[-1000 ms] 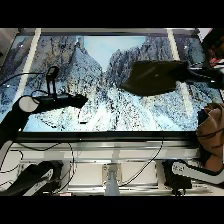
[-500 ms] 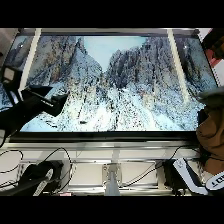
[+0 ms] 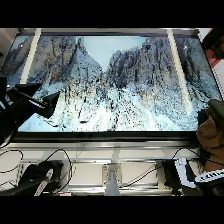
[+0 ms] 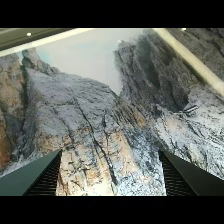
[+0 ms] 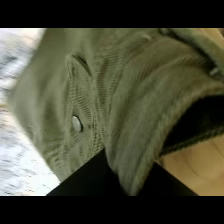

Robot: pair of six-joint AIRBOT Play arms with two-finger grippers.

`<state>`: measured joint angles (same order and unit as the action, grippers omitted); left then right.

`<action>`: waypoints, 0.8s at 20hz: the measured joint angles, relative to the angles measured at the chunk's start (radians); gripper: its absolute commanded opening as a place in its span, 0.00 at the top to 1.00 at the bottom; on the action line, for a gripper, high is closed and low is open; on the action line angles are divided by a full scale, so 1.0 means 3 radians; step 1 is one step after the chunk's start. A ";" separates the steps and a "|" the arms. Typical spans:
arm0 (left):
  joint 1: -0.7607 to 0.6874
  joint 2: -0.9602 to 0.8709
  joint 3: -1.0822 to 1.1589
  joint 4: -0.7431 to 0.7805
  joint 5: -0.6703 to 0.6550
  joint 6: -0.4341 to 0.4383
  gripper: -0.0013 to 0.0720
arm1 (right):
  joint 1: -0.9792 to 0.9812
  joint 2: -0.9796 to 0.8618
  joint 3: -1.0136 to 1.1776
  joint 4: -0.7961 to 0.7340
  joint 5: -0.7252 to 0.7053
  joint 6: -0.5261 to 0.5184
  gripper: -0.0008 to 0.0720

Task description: Fold the clothes and pants, and hang the long-sleeved shirts on hangers.

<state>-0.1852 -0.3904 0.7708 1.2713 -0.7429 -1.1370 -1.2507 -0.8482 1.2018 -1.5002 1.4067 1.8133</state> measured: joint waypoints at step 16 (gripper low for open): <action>0.0000 0.0001 0.0000 0.0011 0.0005 0.0000 0.04 | 0.0951 -0.0043 -0.0092 0.0996 -0.0720 -0.1052 0.06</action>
<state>-0.1852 -0.3901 0.7708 1.2747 -0.7414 -1.1370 -0.9653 -0.8612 1.1744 -1.2015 1.1908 1.4979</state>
